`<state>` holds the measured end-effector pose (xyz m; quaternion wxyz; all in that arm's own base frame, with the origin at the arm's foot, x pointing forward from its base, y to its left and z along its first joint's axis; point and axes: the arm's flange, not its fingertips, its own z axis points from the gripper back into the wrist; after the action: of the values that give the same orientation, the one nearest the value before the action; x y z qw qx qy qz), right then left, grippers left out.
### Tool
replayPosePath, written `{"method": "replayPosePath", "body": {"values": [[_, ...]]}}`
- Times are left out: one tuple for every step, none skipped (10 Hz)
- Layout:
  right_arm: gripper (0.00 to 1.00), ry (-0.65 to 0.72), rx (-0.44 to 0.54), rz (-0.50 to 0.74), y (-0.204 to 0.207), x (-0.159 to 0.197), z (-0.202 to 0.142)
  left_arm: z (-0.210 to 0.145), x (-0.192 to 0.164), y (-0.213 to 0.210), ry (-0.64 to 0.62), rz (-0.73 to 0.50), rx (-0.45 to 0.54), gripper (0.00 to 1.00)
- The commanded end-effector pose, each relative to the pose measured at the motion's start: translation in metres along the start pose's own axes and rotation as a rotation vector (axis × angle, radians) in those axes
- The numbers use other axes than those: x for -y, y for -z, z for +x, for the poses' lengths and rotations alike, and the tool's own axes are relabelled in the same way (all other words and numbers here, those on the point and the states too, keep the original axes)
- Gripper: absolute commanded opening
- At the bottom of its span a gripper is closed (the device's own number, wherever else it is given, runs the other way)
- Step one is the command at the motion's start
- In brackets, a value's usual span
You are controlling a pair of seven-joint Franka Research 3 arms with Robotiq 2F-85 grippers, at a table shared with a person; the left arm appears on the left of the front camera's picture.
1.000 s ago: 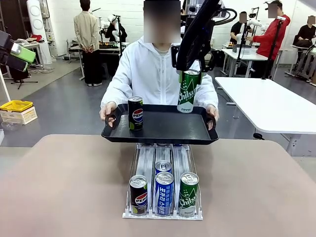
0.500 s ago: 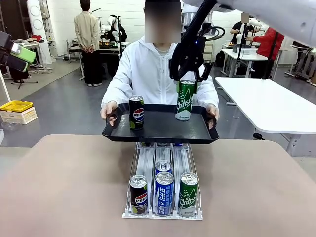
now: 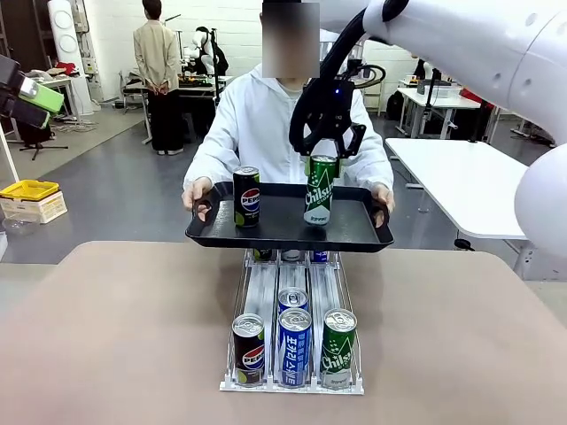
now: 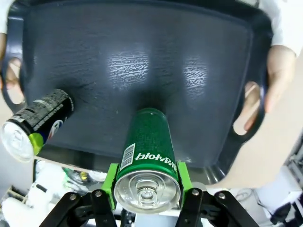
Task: Retrieve and hand over the desired beverage to the person.
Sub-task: Place the picked can on the Handle tray extended by the person.
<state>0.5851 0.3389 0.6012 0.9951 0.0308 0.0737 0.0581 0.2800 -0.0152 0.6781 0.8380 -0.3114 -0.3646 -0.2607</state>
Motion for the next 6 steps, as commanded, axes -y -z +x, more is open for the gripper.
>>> {"method": "replayPosePath", "body": {"values": [[0.58,-0.010,0.012,-0.040,-0.013,-0.014,0.023,0.001,-0.001,0.000,0.008,-0.021,0.009,1.00],[0.58,-0.016,0.004,-0.055,-0.004,-0.016,0.023,0.001,-0.001,0.000,0.008,-0.021,0.009,1.00],[0.58,-0.023,-0.005,-0.064,0.001,-0.017,0.021,0.001,-0.001,0.000,0.008,-0.021,0.009,1.00],[0.58,-0.027,-0.009,-0.067,0.004,-0.018,0.021,0.001,-0.001,0.000,0.008,-0.021,0.009,1.00],[0.58,-0.031,-0.010,-0.070,0.004,-0.017,0.020,0.001,-0.001,0.000,0.008,-0.021,0.009,1.00],[0.58,-0.037,-0.007,-0.066,0.004,-0.017,0.020,0.001,-0.001,0.000,0.008,-0.021,0.009,1.00]]}}
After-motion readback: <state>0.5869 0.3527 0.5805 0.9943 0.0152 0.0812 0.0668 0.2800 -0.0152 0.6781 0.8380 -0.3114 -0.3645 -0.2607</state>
